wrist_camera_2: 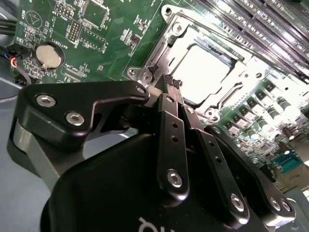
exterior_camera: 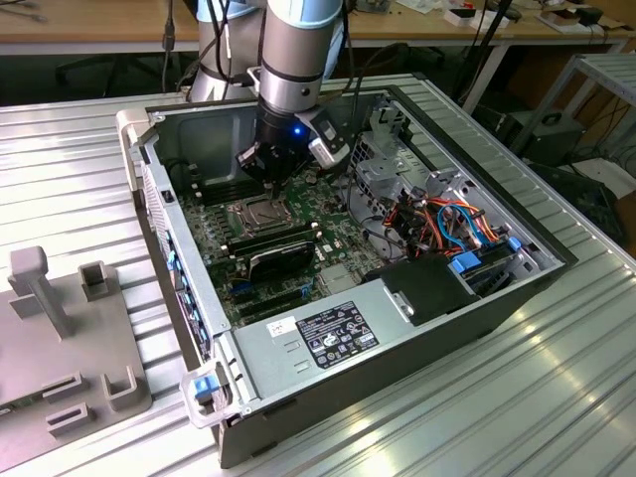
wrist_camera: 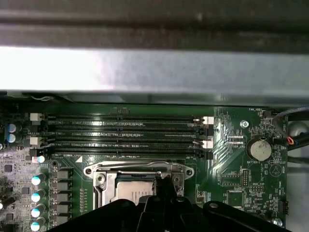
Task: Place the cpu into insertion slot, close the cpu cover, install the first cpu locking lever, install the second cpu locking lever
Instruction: 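Install the second cpu locking lever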
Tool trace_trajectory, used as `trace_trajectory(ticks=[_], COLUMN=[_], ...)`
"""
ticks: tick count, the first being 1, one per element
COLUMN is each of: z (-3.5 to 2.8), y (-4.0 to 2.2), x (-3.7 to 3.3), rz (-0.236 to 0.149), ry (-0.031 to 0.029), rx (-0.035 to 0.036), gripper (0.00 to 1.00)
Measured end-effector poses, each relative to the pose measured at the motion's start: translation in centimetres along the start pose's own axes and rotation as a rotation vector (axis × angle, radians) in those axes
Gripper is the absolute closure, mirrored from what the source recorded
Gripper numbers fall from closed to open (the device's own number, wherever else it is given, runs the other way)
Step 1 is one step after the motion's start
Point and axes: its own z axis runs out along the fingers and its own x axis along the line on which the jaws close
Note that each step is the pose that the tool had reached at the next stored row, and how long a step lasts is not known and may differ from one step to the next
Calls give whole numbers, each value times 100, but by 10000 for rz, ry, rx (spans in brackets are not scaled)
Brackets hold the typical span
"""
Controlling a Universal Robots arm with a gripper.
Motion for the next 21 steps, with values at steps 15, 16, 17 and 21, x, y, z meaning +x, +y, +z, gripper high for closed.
trace_trajectory(ticks=[15, 16, 17, 21], z=[-477, -478, -478, -477], y=[-11, -11, -11, -12], x=[-9, -9, -9, -10], rz=[-175, -302, -430, -1263], ry=[9, 12, 15, 30], rx=[184, 189, 192, 185], gripper=[89, 89, 89, 89])
